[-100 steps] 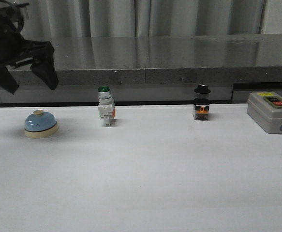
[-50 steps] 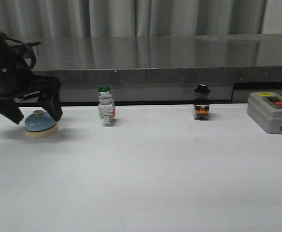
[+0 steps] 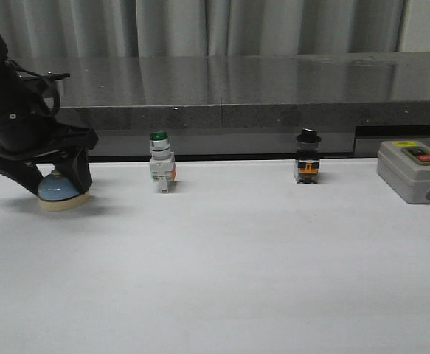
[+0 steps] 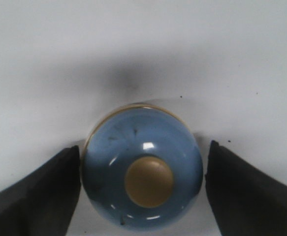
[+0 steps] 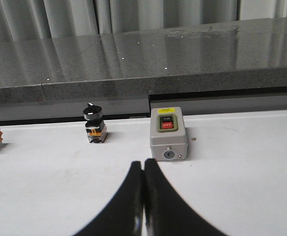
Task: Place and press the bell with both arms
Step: 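Lower the left gripper over the blue bell and close on it, then carry the bell with the left gripper toward the table center and lower it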
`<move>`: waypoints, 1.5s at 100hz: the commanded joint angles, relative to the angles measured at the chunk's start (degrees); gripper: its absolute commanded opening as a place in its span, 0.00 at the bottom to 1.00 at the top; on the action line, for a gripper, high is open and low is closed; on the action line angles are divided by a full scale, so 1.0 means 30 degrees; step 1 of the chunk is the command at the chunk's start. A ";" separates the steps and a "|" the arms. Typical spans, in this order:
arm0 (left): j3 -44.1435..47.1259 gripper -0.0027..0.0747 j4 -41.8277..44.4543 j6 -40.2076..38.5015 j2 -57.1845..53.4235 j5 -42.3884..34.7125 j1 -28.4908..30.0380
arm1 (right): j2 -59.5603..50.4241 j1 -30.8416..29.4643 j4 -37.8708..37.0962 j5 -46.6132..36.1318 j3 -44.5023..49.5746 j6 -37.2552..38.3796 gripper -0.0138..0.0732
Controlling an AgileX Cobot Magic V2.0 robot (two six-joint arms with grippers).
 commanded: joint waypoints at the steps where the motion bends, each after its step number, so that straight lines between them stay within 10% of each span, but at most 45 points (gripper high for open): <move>1: -0.0594 0.58 -0.0173 0.0025 -0.1010 -0.0556 -0.0104 | -0.0287 -0.0151 -0.0046 -0.1611 -0.0274 -0.0078 0.09; 36: -0.0907 0.33 0.0331 0.0025 -0.1079 0.0511 -0.0033 | -0.0287 -0.0151 -0.0046 -0.1611 -0.0274 -0.0078 0.09; 84: -0.2658 0.30 0.0160 0.0025 -0.4479 0.3780 -0.0698 | -0.0287 -0.0151 -0.0046 -0.1611 -0.0274 -0.0078 0.09; 150: -0.2658 0.30 0.0165 0.0025 -0.3175 0.1731 -0.9531 | -0.0287 -0.0151 -0.0046 -0.1611 -0.0274 -0.0078 0.09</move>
